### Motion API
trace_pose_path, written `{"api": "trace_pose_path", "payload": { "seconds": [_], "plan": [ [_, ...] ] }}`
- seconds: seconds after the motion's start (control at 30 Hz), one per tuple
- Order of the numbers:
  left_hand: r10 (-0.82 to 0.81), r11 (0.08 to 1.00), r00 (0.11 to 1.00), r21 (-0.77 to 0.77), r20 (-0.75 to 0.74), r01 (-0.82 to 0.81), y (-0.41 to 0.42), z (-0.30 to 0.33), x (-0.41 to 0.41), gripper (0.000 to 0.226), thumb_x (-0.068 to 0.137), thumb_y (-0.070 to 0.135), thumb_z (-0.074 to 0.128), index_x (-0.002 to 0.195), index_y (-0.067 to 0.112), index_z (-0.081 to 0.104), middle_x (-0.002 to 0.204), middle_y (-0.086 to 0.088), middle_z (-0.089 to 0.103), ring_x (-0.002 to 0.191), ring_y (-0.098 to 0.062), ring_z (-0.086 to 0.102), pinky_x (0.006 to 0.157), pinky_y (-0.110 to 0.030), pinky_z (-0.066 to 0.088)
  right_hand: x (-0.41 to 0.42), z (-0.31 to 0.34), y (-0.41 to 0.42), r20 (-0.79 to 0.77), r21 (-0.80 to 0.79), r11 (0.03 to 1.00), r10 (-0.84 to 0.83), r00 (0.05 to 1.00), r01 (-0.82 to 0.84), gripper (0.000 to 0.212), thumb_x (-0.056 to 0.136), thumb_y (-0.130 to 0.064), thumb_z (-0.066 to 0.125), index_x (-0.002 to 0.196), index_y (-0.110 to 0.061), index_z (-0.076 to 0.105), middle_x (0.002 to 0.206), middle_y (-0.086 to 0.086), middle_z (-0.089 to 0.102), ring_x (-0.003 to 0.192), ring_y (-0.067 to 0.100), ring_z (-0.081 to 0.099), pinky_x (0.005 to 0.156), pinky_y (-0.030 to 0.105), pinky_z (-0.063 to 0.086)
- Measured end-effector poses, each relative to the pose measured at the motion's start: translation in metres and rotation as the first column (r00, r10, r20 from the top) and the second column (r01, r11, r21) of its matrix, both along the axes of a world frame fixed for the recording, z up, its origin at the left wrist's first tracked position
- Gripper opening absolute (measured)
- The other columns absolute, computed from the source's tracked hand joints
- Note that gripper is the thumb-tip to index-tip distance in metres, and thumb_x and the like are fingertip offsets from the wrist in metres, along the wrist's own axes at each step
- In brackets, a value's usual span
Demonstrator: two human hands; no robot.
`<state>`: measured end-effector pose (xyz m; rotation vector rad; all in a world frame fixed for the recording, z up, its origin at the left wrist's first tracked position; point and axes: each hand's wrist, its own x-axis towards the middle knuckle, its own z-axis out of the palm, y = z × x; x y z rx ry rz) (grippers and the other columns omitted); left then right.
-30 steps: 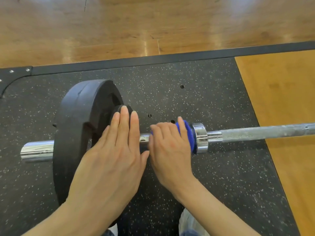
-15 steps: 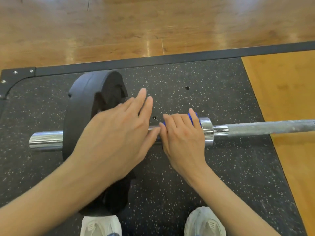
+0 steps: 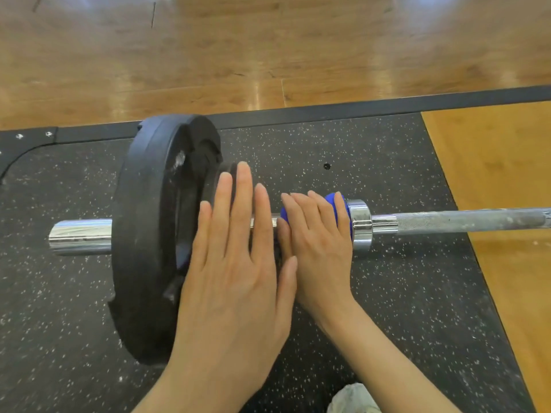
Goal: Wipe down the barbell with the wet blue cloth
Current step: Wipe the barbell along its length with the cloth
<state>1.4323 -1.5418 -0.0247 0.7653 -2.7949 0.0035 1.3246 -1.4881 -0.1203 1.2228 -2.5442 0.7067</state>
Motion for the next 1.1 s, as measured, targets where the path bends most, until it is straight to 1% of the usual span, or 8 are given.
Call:
{"api": "trace_pose_path", "payload": {
  "seconds": [0.17, 0.33, 0.43, 0.57, 0.7, 0.8, 0.97, 1.1],
  "plan": [
    [0.045, 0.999, 0.998, 0.007, 0.052, -0.045, 0.001, -0.024, 0.003, 0.072, 0.096, 0.037, 0.039, 0.151, -0.009, 0.035, 0.164, -0.026, 0.021, 0.153, -0.038, 0.017, 0.124, -0.048, 0.009, 0.005, -0.009, 0.012, -0.075, 0.004, 1.0, 0.022, 0.997, -0.022, 0.038, 0.107, -0.027, 0.04, 0.136, -0.01, 0.059, 0.139, 0.007, 0.058, 0.137, 0.028, 0.046, 0.125, 0.043, 0.015],
    [0.075, 0.997, 0.997, 0.023, 0.028, -0.076, -0.002, -0.028, -0.003, 0.067, 0.099, 0.034, 0.036, 0.154, -0.005, 0.032, 0.165, -0.022, 0.021, 0.154, -0.036, 0.015, 0.125, -0.043, 0.001, 0.001, 0.002, -0.017, -0.049, 0.051, 0.999, -0.014, 0.999, 0.016, 0.031, 0.105, -0.029, 0.041, 0.109, -0.014, 0.068, 0.103, 0.001, 0.067, 0.103, 0.025, 0.063, 0.117, 0.046, 0.029],
    [0.071, 0.996, 0.997, 0.059, -0.02, -0.07, -0.004, -0.027, -0.007, 0.066, 0.097, 0.027, 0.034, 0.156, -0.003, 0.029, 0.166, -0.021, 0.018, 0.155, -0.034, 0.015, 0.125, -0.042, 0.0, -0.008, -0.008, -0.001, -0.115, 0.044, 0.994, 0.108, 0.988, -0.103, 0.036, 0.108, -0.028, 0.042, 0.131, -0.01, 0.063, 0.126, 0.004, 0.065, 0.123, 0.026, 0.059, 0.12, 0.046, 0.028],
    [0.084, 0.991, 0.994, 0.106, -0.069, -0.077, -0.011, -0.023, -0.018, 0.067, 0.097, 0.028, 0.032, 0.157, -0.001, 0.026, 0.167, -0.02, 0.018, 0.155, -0.032, 0.014, 0.126, -0.04, -0.001, -0.002, -0.009, -0.001, -0.1, 0.015, 1.0, -0.017, 0.995, 0.019, 0.04, 0.106, -0.025, 0.047, 0.14, -0.006, 0.055, 0.14, 0.008, 0.058, 0.138, 0.029, 0.048, 0.122, 0.049, 0.024],
    [0.097, 0.991, 0.99, 0.103, -0.101, -0.086, -0.022, -0.023, -0.03, 0.065, 0.1, 0.03, 0.03, 0.157, -0.001, 0.027, 0.166, -0.02, 0.019, 0.155, -0.031, 0.016, 0.126, -0.039, 0.0, -0.007, -0.016, -0.008, -0.111, 0.025, 0.979, 0.205, 0.973, -0.203, 0.05, 0.102, -0.021, 0.056, 0.149, -0.006, 0.044, 0.152, 0.01, 0.048, 0.146, 0.027, 0.036, 0.126, 0.046, 0.012],
    [0.118, 0.99, 0.986, 0.095, -0.116, -0.107, -0.032, -0.021, -0.044, 0.065, 0.1, 0.032, 0.027, 0.157, 0.0, 0.028, 0.166, -0.02, 0.021, 0.155, -0.031, 0.017, 0.125, -0.037, 0.0, -0.017, -0.019, 0.0, -0.091, -0.014, 0.999, 0.049, 0.995, -0.051, 0.045, 0.11, -0.023, 0.03, 0.152, -0.006, 0.032, 0.156, 0.012, 0.042, 0.149, 0.028, 0.029, 0.127, 0.045, 0.009],
    [0.147, 0.989, 0.977, 0.04, -0.152, -0.143, -0.052, -0.021, -0.067, 0.064, 0.102, 0.031, 0.03, 0.159, 0.001, 0.024, 0.167, -0.021, 0.017, 0.156, -0.03, 0.012, 0.125, -0.037, -0.002, -0.005, -0.027, -0.029, -0.114, 0.03, 0.993, 0.12, 0.986, -0.118, 0.071, 0.097, -0.019, 0.061, 0.155, -0.007, 0.022, 0.162, 0.01, 0.019, 0.152, 0.029, 0.015, 0.126, 0.045, -0.003],
    [0.123, 0.99, 0.974, 0.095, -0.19, -0.107, -0.052, -0.024, -0.065, 0.067, 0.105, 0.038, 0.029, 0.16, 0.002, 0.018, 0.168, -0.02, 0.007, 0.157, -0.032, 0.0, 0.125, -0.038, -0.005, -0.031, -0.029, -0.012, -0.107, -0.024, 0.999, 0.017, 0.994, -0.02, 0.07, 0.099, -0.007, 0.057, 0.157, -0.007, 0.019, 0.164, 0.01, 0.019, 0.155, 0.027, 0.011, 0.127, 0.044, 0.001]
  ]
}}
